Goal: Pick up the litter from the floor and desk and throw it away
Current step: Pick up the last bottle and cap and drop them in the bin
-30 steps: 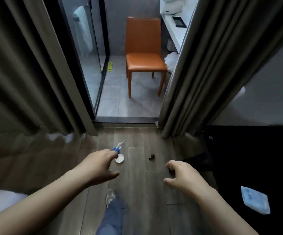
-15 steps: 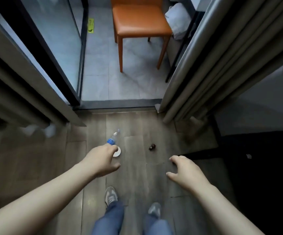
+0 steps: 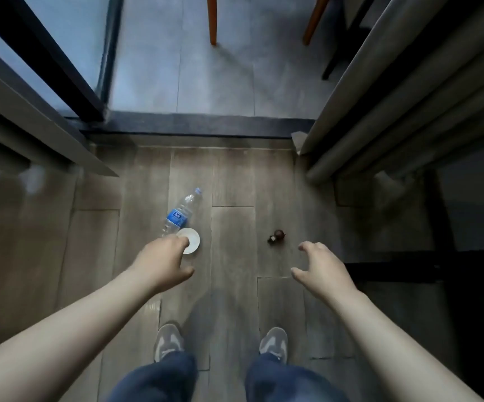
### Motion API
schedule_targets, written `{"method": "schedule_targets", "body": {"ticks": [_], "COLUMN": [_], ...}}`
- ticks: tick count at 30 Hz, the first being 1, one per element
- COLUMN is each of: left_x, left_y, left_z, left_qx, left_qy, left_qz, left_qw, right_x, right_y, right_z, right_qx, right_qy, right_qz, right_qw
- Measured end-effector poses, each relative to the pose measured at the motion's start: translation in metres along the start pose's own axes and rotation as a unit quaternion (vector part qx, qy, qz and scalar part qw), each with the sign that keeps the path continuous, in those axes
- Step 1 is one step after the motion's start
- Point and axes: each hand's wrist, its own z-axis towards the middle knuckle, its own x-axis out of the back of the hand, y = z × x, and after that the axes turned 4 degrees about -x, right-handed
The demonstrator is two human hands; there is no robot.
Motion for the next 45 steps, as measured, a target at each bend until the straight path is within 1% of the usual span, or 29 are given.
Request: {"method": "schedule_targets", "body": {"ticks": [3,9,13,16,18,21,23,26,29,32,34,37,40,44,45], "left_x": [-0.066,-0.175,-0.221,-0.238,-0.245,-0.253,-0.26,-0.269,-0.274,-0.281,-0.281,-0.279,-0.28,-0.287,-0.289], "left_y": [-0.018,-0.06,-0.083,-0.093,-0.097,-0.101,-0.103,-0.108,-0.104,-0.093,-0.088,-0.094,-0.1,-0.096,-0.094], "left_z": [0.058,0.167,0.224,0.249,0.254,0.246,0.242,0.243,0.244,0.237,0.233,0.233,0.233,0.232,0.233], "left_qx": [0.0,-0.044,-0.078,-0.095,-0.097,-0.061,-0.036,-0.031,-0.051,-0.082,-0.095,-0.081,-0.048,-0.027,-0.027], "left_qy": [0.005,0.063,0.086,0.086,0.092,0.081,0.066,0.063,0.088,0.097,0.111,0.126,0.108,0.084,0.085], "left_qz": [-0.006,0.025,0.063,0.076,0.088,0.087,0.072,0.053,0.028,-0.037,-0.067,-0.053,-0.054,-0.083,-0.088], "left_qw": [1.0,0.997,0.991,0.989,0.987,0.991,0.995,0.996,0.994,0.991,0.987,0.987,0.991,0.993,0.992], "right_x": [-0.057,-0.16,-0.202,-0.217,-0.223,-0.232,-0.24,-0.257,-0.272,-0.279,-0.281,-0.285,-0.29,-0.299,-0.3], "right_y": [0.018,0.034,0.043,0.053,0.056,0.055,0.052,0.04,0.021,-0.001,-0.01,-0.014,-0.016,-0.022,-0.02], "right_z": [0.067,0.199,0.272,0.303,0.312,0.304,0.298,0.292,0.29,0.285,0.28,0.28,0.279,0.275,0.274], "right_qx": [0.009,0.038,0.042,0.03,0.016,-0.022,-0.023,0.02,0.081,0.127,0.134,0.117,0.105,0.146,0.151], "right_qy": [-0.002,-0.005,0.014,0.039,0.046,0.038,0.031,0.015,0.013,-0.014,-0.028,-0.035,-0.079,-0.166,-0.175], "right_qz": [-0.014,-0.036,-0.057,-0.07,-0.055,-0.009,0.018,0.046,0.043,0.075,0.102,0.087,0.114,0.18,0.185], "right_qw": [1.0,0.999,0.997,0.996,0.997,0.999,0.999,0.999,0.996,0.989,0.985,0.989,0.985,0.959,0.955]}}
